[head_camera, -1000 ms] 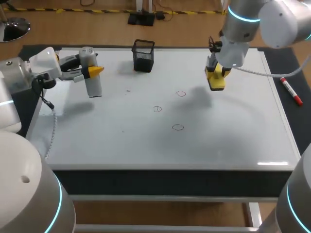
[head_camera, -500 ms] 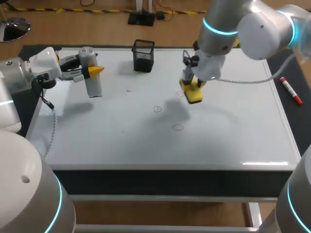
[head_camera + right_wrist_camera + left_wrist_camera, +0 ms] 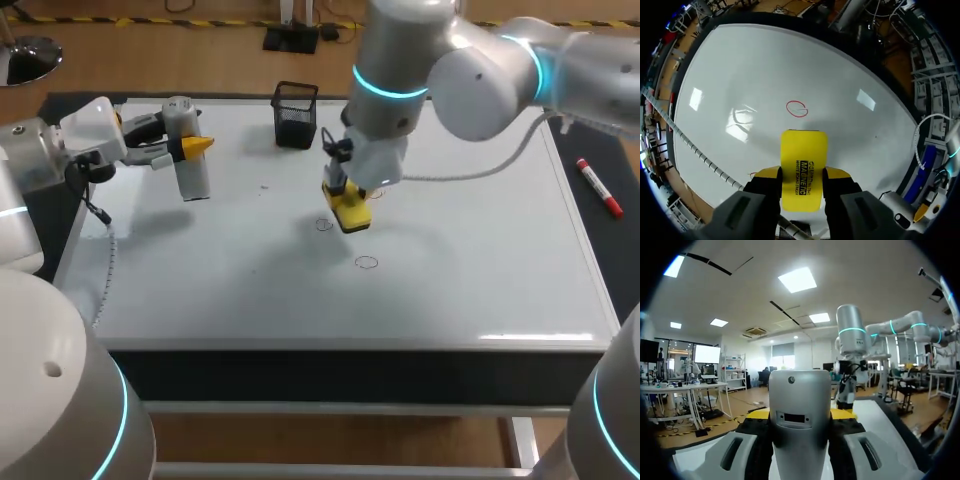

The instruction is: Pick up the inspection probe, press it on each red-marked spot on the whiteboard one by one, put down the probe, pick up the eraser, and wipe off all the red marks.

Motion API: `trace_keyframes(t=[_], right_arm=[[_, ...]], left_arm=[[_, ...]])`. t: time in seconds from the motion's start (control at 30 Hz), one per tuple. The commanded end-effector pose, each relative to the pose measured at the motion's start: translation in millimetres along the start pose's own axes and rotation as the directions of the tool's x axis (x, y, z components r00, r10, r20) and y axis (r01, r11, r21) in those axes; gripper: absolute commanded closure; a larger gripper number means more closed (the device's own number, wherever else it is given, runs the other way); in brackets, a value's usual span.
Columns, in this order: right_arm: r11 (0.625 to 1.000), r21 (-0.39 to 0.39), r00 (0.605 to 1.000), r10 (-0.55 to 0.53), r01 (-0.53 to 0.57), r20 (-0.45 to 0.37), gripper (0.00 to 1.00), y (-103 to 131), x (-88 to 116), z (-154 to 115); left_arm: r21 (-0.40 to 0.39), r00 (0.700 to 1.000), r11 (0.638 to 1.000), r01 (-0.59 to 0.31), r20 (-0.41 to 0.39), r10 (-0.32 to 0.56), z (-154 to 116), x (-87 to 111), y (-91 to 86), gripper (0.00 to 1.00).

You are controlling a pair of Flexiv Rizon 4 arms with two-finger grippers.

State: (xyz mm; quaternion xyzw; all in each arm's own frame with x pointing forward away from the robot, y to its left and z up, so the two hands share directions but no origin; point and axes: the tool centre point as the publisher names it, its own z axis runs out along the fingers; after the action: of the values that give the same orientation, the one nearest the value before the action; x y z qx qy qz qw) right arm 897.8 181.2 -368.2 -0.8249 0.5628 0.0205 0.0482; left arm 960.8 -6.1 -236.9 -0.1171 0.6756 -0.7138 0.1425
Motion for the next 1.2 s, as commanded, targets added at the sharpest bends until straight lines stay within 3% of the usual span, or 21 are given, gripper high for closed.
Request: trace_keyframes(t=[0.03,0.4,1.2], right_arm=[[1.0,-0.003,0.999,0.006,-0.006,-0.037,1.0,-7.5,-15.3,12.0],[1.0,0.001,0.999,-0.021,0.021,-0.041,1.0,-4.5,-37.0,25.7],[0.998,-0.043,0.997,-0.051,0.049,-0.05,1.0,-0.7,-35.7,49.8]], left_arm=[[0.004,1.0,1.0,-0.002,0.003,0.002,0.3,0.5,0.1,1.0],[0.004,1.0,1.0,-0.002,0.003,0.002,0.3,0.5,0.1,1.0],[0.004,1.0,1.0,-0.002,0.003,0.002,0.3,0.5,0.1,1.0]])
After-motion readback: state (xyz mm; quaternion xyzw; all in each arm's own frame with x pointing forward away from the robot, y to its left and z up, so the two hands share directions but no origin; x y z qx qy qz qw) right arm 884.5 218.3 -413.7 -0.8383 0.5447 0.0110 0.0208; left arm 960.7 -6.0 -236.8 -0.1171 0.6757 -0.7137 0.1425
